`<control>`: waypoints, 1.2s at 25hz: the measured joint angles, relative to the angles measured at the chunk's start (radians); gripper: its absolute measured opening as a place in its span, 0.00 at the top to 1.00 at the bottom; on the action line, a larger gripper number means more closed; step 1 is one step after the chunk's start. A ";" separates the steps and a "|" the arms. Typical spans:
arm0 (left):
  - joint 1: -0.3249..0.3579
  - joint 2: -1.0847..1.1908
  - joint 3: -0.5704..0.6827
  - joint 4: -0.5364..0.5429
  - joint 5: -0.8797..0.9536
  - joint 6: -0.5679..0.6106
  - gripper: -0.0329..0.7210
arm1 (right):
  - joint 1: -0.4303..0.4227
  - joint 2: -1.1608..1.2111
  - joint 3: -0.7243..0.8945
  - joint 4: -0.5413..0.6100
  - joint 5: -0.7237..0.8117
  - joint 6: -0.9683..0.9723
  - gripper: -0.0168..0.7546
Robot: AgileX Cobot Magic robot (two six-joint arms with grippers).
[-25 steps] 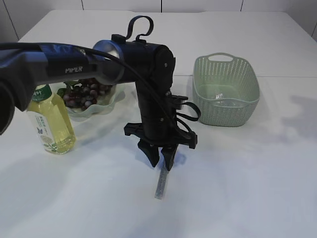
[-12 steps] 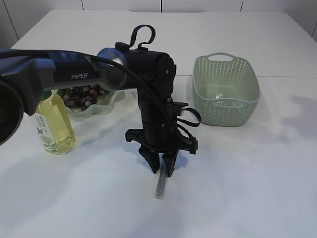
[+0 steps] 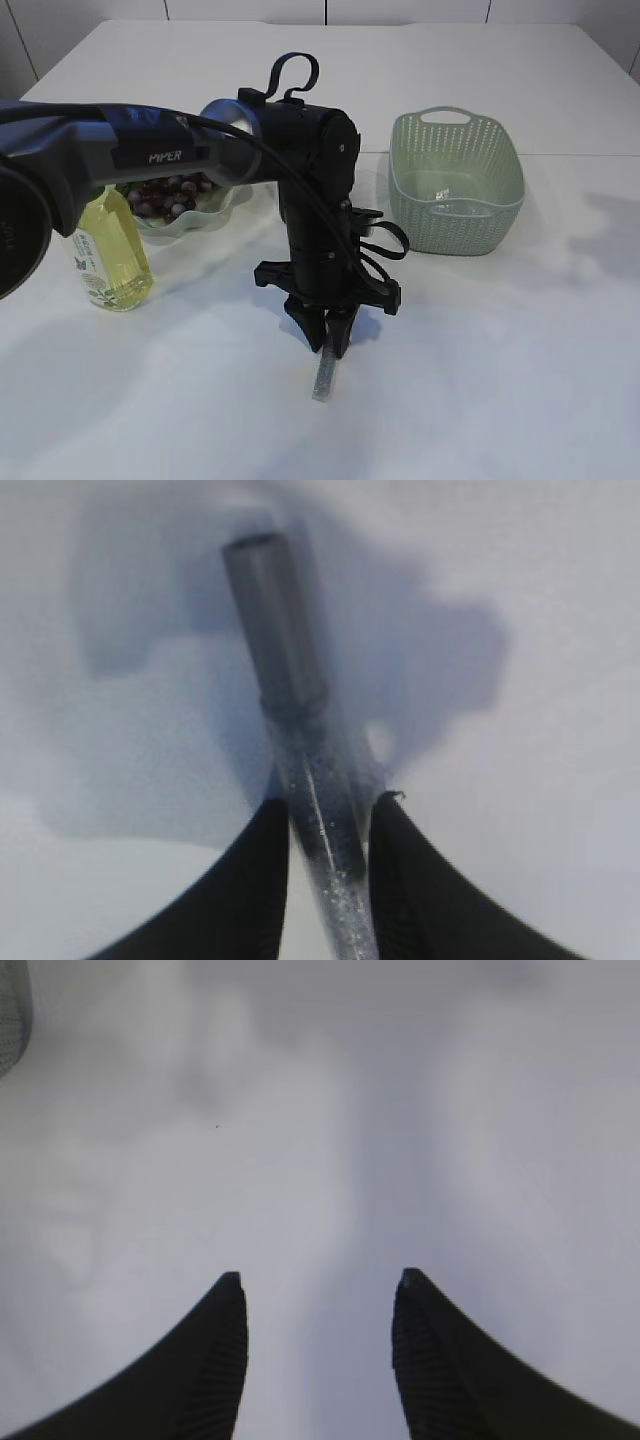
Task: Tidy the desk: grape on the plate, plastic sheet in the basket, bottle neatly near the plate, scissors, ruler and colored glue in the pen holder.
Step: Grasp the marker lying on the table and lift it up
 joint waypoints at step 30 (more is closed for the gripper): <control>-0.002 -0.076 0.005 0.098 0.004 0.050 0.89 | 0.000 0.000 0.000 0.002 0.000 0.000 0.48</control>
